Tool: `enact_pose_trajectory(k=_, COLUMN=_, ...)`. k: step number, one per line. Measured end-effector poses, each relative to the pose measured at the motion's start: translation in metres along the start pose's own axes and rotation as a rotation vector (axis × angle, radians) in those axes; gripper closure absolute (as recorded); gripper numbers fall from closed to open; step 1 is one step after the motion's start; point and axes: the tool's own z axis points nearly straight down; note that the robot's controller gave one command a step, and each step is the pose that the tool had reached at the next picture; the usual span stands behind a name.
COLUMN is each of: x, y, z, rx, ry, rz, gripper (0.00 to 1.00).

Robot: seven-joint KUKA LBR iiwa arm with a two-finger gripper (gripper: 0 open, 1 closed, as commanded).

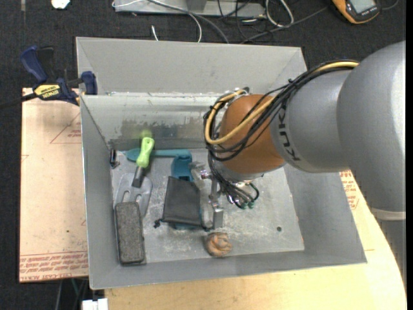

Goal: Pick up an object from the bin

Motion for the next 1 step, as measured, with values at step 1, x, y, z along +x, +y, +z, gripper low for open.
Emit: enact_pose_trajectory(k=1, x=-0.0006, y=0.0089, z=-0.0018, rx=-0.004, ry=0.004, rz=-0.022, gripper=0.00)
